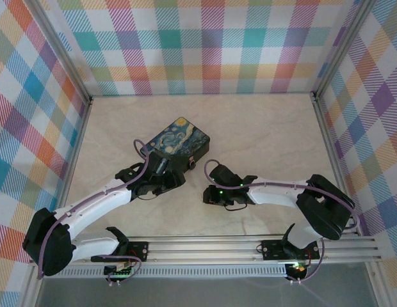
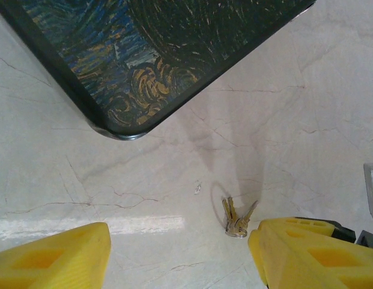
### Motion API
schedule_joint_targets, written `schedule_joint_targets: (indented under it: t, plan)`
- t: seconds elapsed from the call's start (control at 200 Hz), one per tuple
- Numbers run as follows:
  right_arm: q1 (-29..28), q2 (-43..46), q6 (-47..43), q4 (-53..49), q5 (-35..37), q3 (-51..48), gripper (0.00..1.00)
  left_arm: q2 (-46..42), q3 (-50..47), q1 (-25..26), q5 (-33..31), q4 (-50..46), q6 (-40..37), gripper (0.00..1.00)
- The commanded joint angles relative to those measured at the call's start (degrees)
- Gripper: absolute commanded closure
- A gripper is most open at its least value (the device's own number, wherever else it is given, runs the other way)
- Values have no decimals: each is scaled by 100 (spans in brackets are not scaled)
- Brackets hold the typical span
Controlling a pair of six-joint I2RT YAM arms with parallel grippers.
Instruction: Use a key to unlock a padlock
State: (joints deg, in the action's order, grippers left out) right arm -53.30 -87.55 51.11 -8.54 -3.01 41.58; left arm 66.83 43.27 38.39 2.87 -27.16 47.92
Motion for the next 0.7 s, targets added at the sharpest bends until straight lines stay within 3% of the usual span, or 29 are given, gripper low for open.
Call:
schedule_joint_targets:
  t: [0.0,0.405,0.7]
  plan:
    - [-127,-299,-228,-511,289,406,65,-116,195,4,-50,-201,-183,33]
    - [-394,-687,292,-1095,770,872,57,-159,216,7,-50,-271,-273,33]
    - [-582,-565,-107,-1868,1030,1581,57,-129,157,2,-84,-218,-311,31]
